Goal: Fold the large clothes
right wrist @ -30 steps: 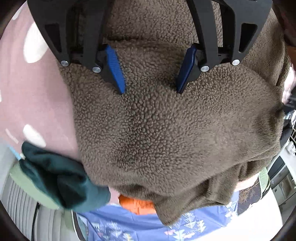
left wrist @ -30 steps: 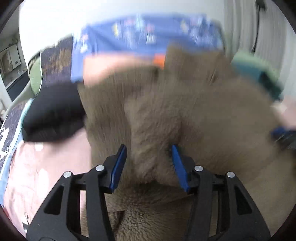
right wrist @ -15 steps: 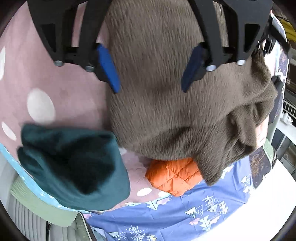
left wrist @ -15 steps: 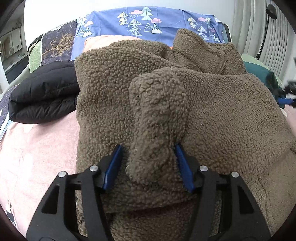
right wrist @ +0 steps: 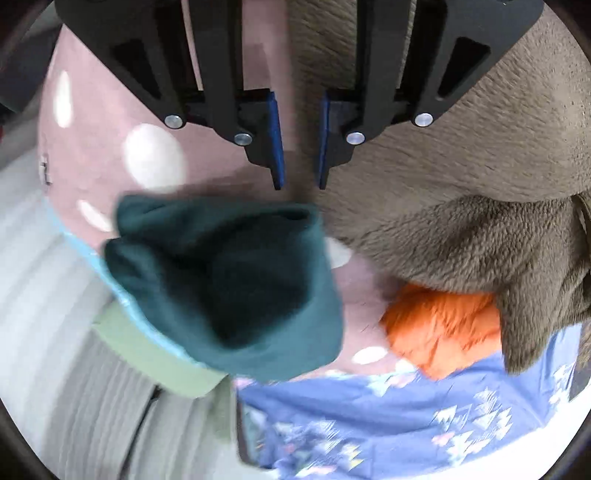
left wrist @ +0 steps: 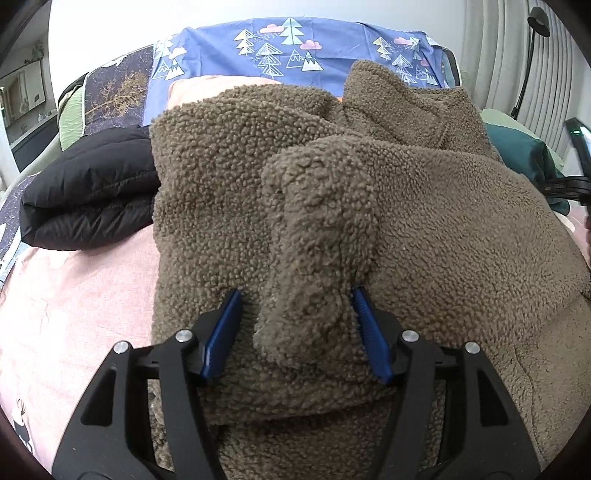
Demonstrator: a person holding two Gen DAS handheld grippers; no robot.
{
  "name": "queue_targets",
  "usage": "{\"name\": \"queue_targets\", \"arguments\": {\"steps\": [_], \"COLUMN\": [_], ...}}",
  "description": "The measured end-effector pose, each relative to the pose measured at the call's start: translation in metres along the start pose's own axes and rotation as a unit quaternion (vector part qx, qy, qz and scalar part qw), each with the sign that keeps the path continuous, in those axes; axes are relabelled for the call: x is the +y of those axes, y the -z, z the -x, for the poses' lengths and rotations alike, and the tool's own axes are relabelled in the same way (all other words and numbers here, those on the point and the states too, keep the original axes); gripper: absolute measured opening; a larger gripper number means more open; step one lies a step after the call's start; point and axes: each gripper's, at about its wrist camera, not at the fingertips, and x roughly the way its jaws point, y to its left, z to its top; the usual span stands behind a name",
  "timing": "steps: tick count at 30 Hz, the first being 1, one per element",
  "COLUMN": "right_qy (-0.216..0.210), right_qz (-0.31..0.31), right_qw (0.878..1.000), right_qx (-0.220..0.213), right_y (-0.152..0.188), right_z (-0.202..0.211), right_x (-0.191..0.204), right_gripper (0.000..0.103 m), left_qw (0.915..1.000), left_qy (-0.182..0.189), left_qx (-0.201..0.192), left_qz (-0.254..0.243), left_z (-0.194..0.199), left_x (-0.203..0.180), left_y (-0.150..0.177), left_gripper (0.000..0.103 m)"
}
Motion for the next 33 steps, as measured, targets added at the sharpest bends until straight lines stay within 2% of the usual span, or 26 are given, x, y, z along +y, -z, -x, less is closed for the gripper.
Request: {"name": "queue_targets", "arguments": {"steps": [1, 2, 4, 6, 8, 9, 10, 11, 12, 13, 15, 16, 17, 20, 22, 23, 24, 26, 27, 29, 31, 33], "right_qy": [-0.040, -0.097, -0.144, -0.153, -0.109, -0.094, -0.096, -0.112, -0.120, -0.123, -0.133, -0.141, -0.155, -0.182, -0.167, -0.160, -0.163, -0.173, -0.179, -0.196, -0.192, -0.179], "right_qz": [-0.001, 0.012, 0.063, 0.122, 0.146, 0.143, 0.117, 0.092, 0.079, 0.069, 0.044, 0.030, 0.028, 0.043, 0.054, 0.056, 0.053, 0.039, 0.034, 0.029, 0.034, 0.029], "right_qw": [0.999, 0.995, 0.987, 0.979, 0.983, 0.985, 0.989, 0.989, 0.990, 0.990, 0.990, 0.990, 0.987, 0.981, 0.984, 0.985, 0.984, 0.983, 0.983, 0.980, 0.981, 0.983], "right_qx": [-0.005, -0.015, -0.038, -0.051, -0.026, -0.007, -0.001, -0.006, 0.000, 0.005, 0.003, -0.001, -0.011, -0.046, 0.000, 0.042, 0.046, 0.038, 0.033, 0.013, -0.010, -0.017], "right_y": [0.004, 0.013, 0.031, 0.052, 0.064, 0.068, 0.074, 0.073, 0.072, 0.070, 0.069, 0.073, 0.076, 0.094, 0.105, 0.111, 0.112, 0.111, 0.110, 0.108, 0.111, 0.120], "right_z": [0.011, 0.032, 0.063, 0.076, 0.053, 0.030, 0.010, 0.005, 0.008, 0.016, 0.033, 0.049, 0.060, 0.087, 0.066, 0.043, 0.032, 0.048, 0.057, 0.084, 0.105, 0.115], "right_x": [0.004, 0.012, 0.032, 0.054, 0.065, 0.063, 0.054, 0.047, 0.041, 0.037, 0.030, 0.024, 0.025, 0.023, 0.028, 0.031, 0.031, 0.026, 0.023, 0.008, -0.013, -0.035], "right_gripper": [0.017, 0.018, 0.023, 0.031, 0.033, 0.039, 0.054, 0.060, 0.060, 0.060, 0.055, 0.041, 0.033, 0.023, 0.023, 0.021, 0.021, 0.021, 0.021, 0.026, 0.031, 0.034], "left_qw": [1.0000, 0.9999, 0.9992, 0.9981, 0.9973, 0.9979, 0.9988, 0.9992, 0.9994, 0.9998, 0.9994, 0.9995, 0.9996, 0.9990, 0.9972, 0.9966, 0.9970, 0.9997, 0.9995, 0.9994, 0.9987, 0.9982], "left_qy": [-0.003, -0.009, -0.016, 0.009, 0.016, 0.005, -0.008, -0.022, -0.015, 0.007, 0.018, 0.012, 0.006, 0.011, 0.016, 0.015, 0.010, -0.022, -0.031, 0.001, 0.002, 0.008], "left_qx": [-0.004, -0.010, -0.035, -0.058, -0.068, -0.058, -0.036, -0.002, 0.018, 0.018, 0.014, 0.009, 0.002, -0.031, -0.064, -0.074, -0.071, -0.011, 0.003, -0.010, -0.029, -0.051], "left_qz": [0.000, -0.002, -0.011, -0.018, -0.022, -0.027, -0.032, -0.034, -0.027, -0.002, 0.025, 0.029, 0.028, 0.031, 0.036, 0.036, 0.031, 0.002, 0.005, 0.034, 0.041, 0.030], "left_z": [0.003, 0.007, 0.021, 0.035, 0.040, 0.034, 0.021, 0.001, -0.012, -0.015, -0.005, 0.001, 0.007, 0.034, 0.053, 0.056, 0.053, 0.021, 0.012, 0.027, 0.053, 0.082], "left_x": [0.000, -0.001, -0.006, -0.013, -0.019, -0.021, -0.022, -0.020, -0.016, -0.008, 0.002, 0.004, 0.003, 0.000, -0.001, -0.001, -0.002, -0.005, -0.002, 0.009, 0.021, 0.037], "left_y": [0.000, -0.001, -0.005, -0.010, -0.013, -0.013, -0.011, -0.005, 0.000, 0.001, -0.005, -0.005, -0.004, -0.004, -0.006, -0.007, -0.009, -0.004, 0.002, 0.005, 0.004, 0.010], "left_gripper": [0.063, 0.063, 0.060, 0.051, 0.051, 0.052, 0.053, 0.061, 0.063, 0.063, 0.062, 0.061, 0.059, 0.047, 0.043, 0.042, 0.043, 0.045, 0.047, 0.050, 0.051, 0.059]}}
